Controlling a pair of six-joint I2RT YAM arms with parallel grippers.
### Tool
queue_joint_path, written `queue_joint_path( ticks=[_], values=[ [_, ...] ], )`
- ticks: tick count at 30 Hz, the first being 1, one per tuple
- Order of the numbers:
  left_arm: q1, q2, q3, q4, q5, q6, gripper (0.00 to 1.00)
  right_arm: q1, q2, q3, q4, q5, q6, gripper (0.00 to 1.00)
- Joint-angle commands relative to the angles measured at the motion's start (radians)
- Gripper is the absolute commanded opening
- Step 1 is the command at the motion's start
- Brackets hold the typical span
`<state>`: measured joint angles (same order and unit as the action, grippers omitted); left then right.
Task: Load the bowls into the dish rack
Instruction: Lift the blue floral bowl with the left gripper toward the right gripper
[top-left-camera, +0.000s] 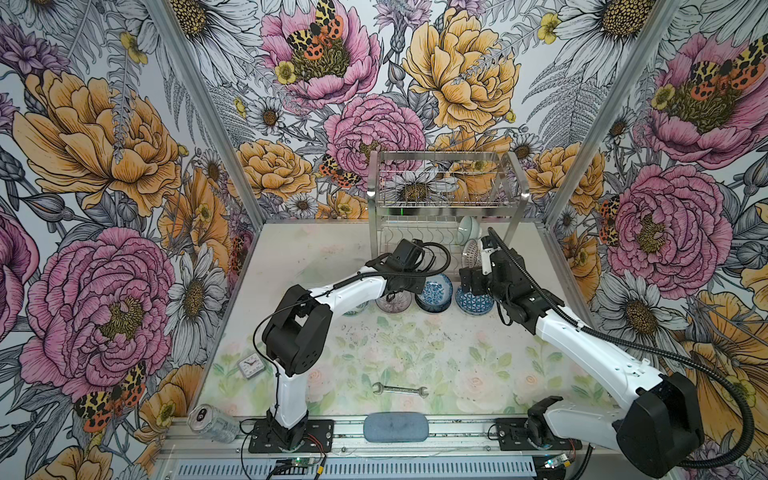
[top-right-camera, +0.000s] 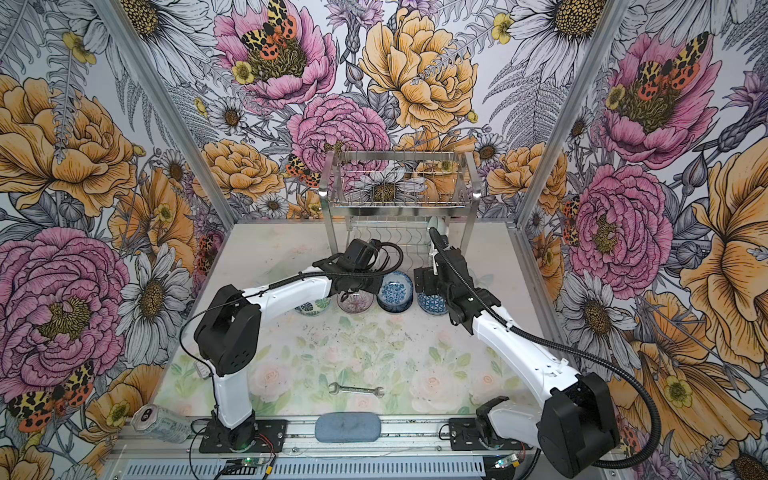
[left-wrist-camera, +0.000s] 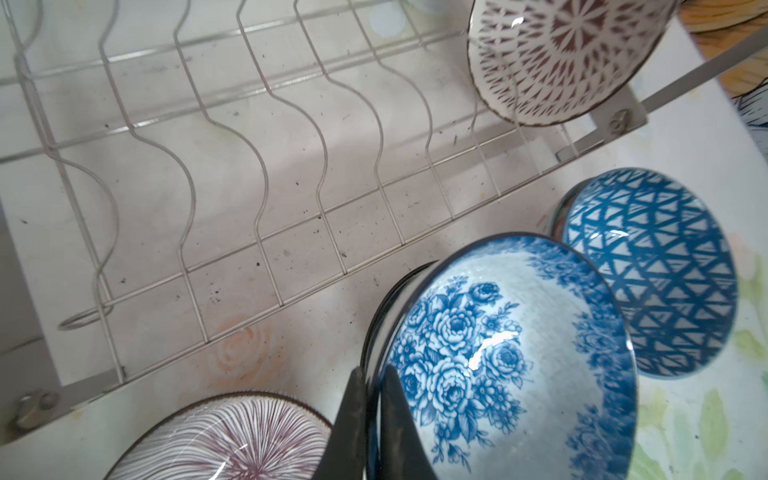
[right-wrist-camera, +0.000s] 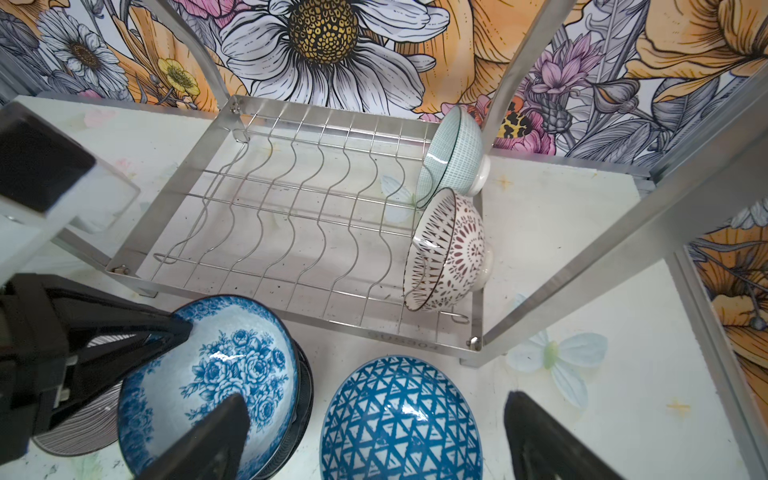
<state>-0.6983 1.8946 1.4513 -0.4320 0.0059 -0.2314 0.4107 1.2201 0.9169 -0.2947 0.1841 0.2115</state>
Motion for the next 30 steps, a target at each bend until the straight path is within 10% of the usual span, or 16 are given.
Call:
queue_joint_path(
  ticks=[1,19,30],
  values=[
    [-0.003,-0.120,0.009,0.107,-0.019,-0.029,0.00,-0.008,-0.025,-0.006,0.029,-0.051,0.035,0.98],
    [-0.037,-0.240,-0.129,0.433,-0.063,-0.122,0.00,0.027,0.095,0.067,0.107,-0.168,0.354,0.89],
    [-0.040,-0.246,-0.140,0.460,-0.067,-0.119,0.00,0.063,0.130,0.061,0.167,-0.080,0.440,0.38]
  ],
)
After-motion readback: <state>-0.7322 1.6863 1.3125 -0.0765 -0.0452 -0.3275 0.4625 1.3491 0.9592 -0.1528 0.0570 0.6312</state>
